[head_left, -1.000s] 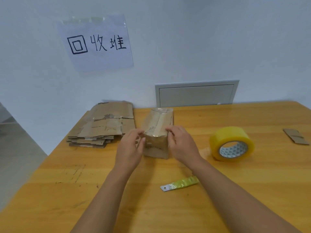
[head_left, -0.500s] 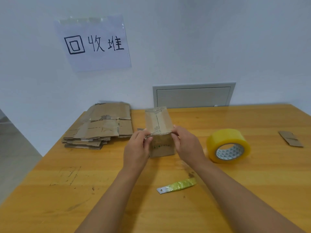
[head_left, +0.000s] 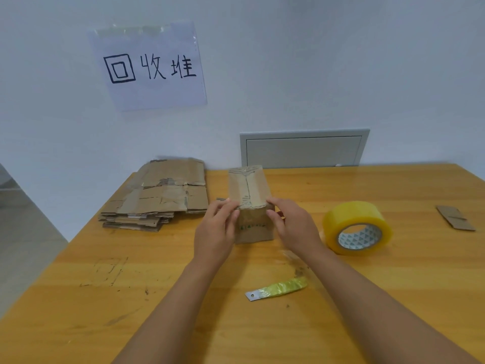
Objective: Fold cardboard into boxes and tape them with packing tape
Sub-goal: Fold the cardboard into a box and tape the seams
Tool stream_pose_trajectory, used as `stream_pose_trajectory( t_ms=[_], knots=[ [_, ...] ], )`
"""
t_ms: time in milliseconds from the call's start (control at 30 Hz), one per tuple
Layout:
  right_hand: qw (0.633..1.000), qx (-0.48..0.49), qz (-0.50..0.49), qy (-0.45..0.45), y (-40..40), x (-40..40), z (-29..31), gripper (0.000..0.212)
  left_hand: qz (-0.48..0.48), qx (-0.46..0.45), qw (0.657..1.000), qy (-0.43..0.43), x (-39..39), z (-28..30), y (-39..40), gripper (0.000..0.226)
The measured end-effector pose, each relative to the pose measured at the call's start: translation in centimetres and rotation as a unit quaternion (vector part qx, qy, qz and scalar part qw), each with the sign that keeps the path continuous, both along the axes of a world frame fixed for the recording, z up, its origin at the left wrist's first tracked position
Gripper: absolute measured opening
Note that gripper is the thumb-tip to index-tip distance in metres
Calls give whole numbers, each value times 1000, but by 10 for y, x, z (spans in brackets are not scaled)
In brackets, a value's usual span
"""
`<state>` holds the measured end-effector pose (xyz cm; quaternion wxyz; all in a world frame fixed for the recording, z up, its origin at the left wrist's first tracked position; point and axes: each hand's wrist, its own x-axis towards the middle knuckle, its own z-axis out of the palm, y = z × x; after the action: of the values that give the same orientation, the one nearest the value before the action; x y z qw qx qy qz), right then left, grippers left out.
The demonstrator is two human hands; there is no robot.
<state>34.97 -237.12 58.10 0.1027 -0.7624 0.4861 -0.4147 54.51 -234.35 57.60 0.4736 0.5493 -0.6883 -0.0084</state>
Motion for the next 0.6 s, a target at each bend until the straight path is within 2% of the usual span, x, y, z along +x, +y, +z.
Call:
stream_pose_trajectory(
  t_ms=[233, 400, 600],
  knots=[
    [999, -49, 5, -19, 0, 0, -8, 28, 4, -43, 998, -43, 0, -2, -5, 24],
    [996, -71, 12, -43, 7, 1, -18, 27, 18, -56, 998, -15, -1, -11, 0, 22],
    [996, -92, 20, -8, 10, -1, -24, 40, -6, -44, 997, -60, -4, -27, 5, 39]
  ],
)
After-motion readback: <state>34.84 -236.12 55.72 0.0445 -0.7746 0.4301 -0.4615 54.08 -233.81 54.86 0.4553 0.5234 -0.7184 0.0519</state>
